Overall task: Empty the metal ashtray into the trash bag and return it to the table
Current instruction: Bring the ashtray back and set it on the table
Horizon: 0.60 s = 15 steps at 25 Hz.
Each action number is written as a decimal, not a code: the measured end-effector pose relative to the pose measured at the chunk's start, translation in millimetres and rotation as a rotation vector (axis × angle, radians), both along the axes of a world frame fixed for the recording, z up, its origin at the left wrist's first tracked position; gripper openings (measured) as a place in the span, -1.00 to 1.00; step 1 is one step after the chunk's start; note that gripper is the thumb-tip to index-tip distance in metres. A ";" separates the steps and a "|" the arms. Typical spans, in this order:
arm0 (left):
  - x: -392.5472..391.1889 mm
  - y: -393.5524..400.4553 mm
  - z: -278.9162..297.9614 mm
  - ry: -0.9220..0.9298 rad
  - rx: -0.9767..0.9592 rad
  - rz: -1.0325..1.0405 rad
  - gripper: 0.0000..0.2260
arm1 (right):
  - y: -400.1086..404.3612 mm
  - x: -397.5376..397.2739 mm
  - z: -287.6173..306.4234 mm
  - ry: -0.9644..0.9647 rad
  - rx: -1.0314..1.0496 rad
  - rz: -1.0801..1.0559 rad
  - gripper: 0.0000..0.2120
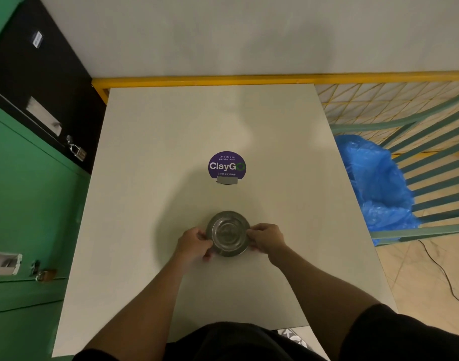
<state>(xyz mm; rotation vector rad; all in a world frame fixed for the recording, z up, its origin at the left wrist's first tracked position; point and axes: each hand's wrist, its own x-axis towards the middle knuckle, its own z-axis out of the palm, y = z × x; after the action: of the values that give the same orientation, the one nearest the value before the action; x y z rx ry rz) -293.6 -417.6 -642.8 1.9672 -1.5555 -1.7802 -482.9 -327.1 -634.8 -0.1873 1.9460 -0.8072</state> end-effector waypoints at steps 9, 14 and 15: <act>8.9 -21.7 10.1 -0.099 0.018 -0.167 -0.79 | -47.5 -17.3 17.2 0.268 -0.035 0.348 -0.80; -11.0 -34.1 11.8 -0.081 -0.156 -0.183 -0.90 | -38.3 -21.6 20.3 0.277 -0.014 0.279 -0.76; -13.8 -34.1 12.2 -0.083 -0.159 -0.216 -0.88 | -30.6 -21.7 19.0 0.257 -0.005 0.256 -0.80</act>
<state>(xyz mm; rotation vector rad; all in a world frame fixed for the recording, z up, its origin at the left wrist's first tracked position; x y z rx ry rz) -307.4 -451.7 -630.7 1.8845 -1.9370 -1.6011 -504.6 -357.7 -615.8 -0.5556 2.1042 -0.6425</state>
